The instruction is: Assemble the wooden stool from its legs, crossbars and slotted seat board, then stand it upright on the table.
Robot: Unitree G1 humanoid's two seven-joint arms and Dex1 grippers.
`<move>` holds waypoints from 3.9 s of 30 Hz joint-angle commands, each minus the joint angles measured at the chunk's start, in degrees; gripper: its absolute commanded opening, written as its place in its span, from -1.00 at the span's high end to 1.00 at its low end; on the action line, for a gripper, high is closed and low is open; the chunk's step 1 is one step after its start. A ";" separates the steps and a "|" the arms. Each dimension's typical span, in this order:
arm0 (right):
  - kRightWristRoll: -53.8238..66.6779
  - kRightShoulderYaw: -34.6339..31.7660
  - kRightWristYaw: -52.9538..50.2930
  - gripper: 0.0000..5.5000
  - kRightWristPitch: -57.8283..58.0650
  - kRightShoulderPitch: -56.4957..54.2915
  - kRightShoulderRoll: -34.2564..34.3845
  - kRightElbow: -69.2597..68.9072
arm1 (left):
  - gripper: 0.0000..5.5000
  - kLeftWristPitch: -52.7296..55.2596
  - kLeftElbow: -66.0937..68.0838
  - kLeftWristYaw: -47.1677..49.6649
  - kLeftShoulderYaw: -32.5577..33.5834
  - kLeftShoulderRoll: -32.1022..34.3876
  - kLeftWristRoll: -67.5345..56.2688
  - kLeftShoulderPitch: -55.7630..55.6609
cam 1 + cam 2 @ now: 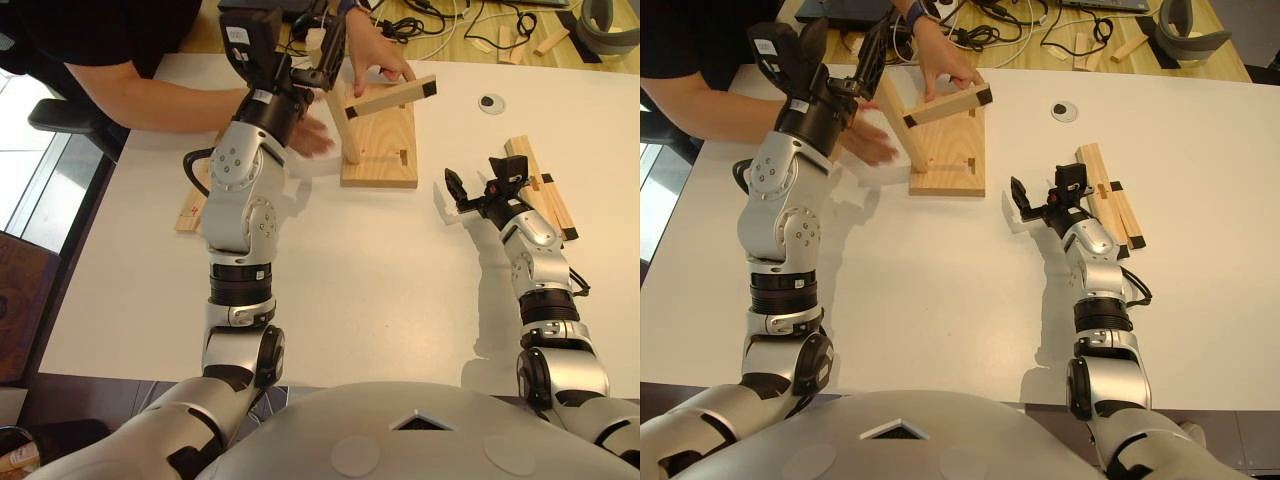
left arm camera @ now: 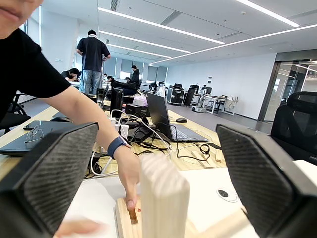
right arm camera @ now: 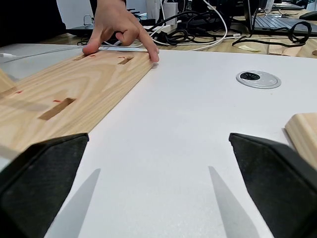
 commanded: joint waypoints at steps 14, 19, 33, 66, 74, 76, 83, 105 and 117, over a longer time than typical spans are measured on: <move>-0.58 4.05 1.68 -0.96 2.55 0.38 1.10 -10.20 | -0.60 0.26 -0.71 0.50 -0.08 0.45 0.54 -0.49; -0.53 5.44 1.71 -0.96 4.59 0.64 1.23 -15.04 | -0.60 0.09 -0.55 0.87 -0.06 0.37 0.77 -0.79; -0.68 5.14 1.00 -0.96 4.57 0.97 1.33 -15.28 | -0.60 -1.28 -0.57 3.92 1.73 0.80 2.30 -1.53; -0.15 8.79 10.02 -0.96 10.60 12.16 -4.58 -21.85 | -0.60 5.11 15.61 -10.24 3.57 29.17 16.57 6.30; -1.03 9.01 7.50 -0.96 9.41 11.17 -2.87 -20.56 | -0.60 3.58 26.37 -8.17 -0.33 27.49 20.52 3.56; -1.00 8.98 7.19 -0.96 9.36 11.26 -2.55 -20.71 | -0.60 2.33 30.10 -8.04 -0.61 27.01 20.54 3.26; -0.94 9.24 6.53 -0.96 9.32 11.63 -1.81 -21.14 | -0.60 -1.84 39.90 -7.89 -0.40 29.06 21.34 2.90; -0.54 8.74 5.85 -0.96 8.82 11.28 -1.40 -20.57 | -0.60 -8.40 42.31 -4.36 -1.54 32.19 25.84 3.00; -0.42 8.28 5.82 -0.96 8.66 10.65 -1.48 -19.94 | -0.60 -8.99 35.76 -8.73 -5.43 31.70 27.47 7.06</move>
